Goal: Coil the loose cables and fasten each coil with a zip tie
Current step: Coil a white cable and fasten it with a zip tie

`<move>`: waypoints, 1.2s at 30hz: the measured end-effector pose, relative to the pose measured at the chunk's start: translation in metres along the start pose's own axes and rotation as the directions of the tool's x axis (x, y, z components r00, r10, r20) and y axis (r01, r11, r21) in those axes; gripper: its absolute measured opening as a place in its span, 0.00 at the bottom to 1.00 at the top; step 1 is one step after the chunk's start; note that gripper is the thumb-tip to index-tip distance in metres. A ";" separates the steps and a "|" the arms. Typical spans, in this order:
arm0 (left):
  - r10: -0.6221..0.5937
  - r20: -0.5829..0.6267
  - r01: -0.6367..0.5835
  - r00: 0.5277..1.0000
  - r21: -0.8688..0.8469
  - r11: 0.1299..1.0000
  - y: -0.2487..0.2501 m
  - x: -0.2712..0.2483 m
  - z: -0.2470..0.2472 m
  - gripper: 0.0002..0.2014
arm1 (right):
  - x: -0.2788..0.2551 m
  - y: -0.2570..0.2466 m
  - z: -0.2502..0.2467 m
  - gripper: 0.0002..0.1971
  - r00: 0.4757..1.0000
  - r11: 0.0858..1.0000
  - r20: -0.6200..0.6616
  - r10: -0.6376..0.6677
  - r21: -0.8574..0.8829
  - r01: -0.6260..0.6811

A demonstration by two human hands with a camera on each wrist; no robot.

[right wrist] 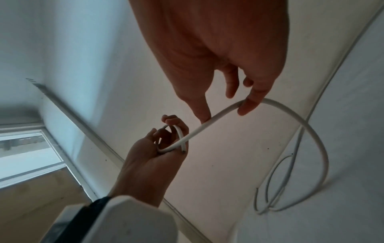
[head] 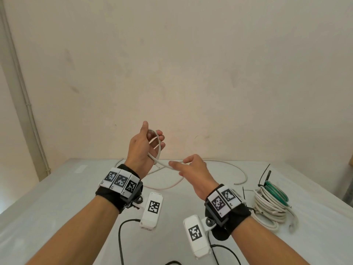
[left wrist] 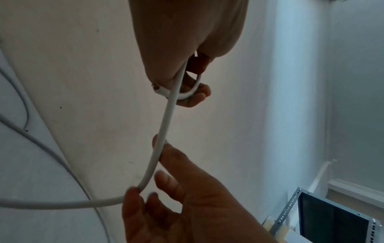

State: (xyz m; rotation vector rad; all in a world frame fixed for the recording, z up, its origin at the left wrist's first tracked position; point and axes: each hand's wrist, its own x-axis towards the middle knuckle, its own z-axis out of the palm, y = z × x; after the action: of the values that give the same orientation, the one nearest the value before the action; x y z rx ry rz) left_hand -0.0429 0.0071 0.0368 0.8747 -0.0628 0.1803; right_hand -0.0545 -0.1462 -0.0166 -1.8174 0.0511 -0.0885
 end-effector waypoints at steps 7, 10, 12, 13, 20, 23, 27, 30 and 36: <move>0.053 -0.023 -0.052 0.998 0.022 0.998 -0.005 0.006 -0.002 0.25 | -0.010 -0.015 -0.008 0.25 0.916 0.960 0.300 0.268 -0.159 -0.229; 0.057 -0.003 -0.057 0.998 0.022 0.998 -0.007 0.005 0.001 0.24 | -0.001 -0.009 -0.005 0.17 0.941 0.947 0.288 0.178 0.209 -0.243; 0.044 0.006 -0.044 0.999 0.057 0.997 -0.008 0.002 0.003 0.24 | 0.008 -0.003 -0.005 0.13 0.979 0.905 0.181 0.093 0.396 -0.159; 0.028 0.007 -0.029 1.000 0.093 0.995 -0.009 0.000 0.003 0.24 | 0.013 -0.001 -0.005 0.16 0.990 0.888 0.123 0.072 0.444 -0.120; -0.173 0.072 0.146 0.982 0.280 0.949 -0.031 -0.010 -0.011 0.28 | 0.018 -0.003 -0.007 0.12 0.997 0.927 -0.027 -0.066 0.367 0.072; -0.287 0.111 0.238 0.952 0.325 0.915 -0.036 -0.010 -0.015 0.25 | 0.016 -0.003 -0.004 0.09 0.986 0.952 -0.076 -0.151 0.256 0.166; -0.313 0.132 0.235 0.940 0.414 0.879 -0.038 -0.011 -0.010 0.16 | 0.011 -0.005 -0.001 0.05 0.976 0.958 -0.069 -0.205 0.192 0.214; -0.306 0.185 0.199 0.934 0.441 0.875 -0.038 -0.013 -0.007 0.19 | 0.003 -0.007 -0.002 0.08 0.976 0.920 0.014 -0.216 0.338 0.199; -0.270 0.226 0.141 0.936 0.463 0.875 -0.040 -0.015 -0.006 0.21 | 0.001 0.000 0.005 0.11 0.959 0.906 -0.057 -0.278 0.316 0.282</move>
State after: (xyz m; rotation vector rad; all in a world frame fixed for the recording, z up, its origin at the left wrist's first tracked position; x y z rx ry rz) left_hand -0.0507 -0.0154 0.0008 1.3525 -0.2016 -0.1452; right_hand -0.0529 -0.1415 -0.0176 -1.4859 -0.2083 -0.2949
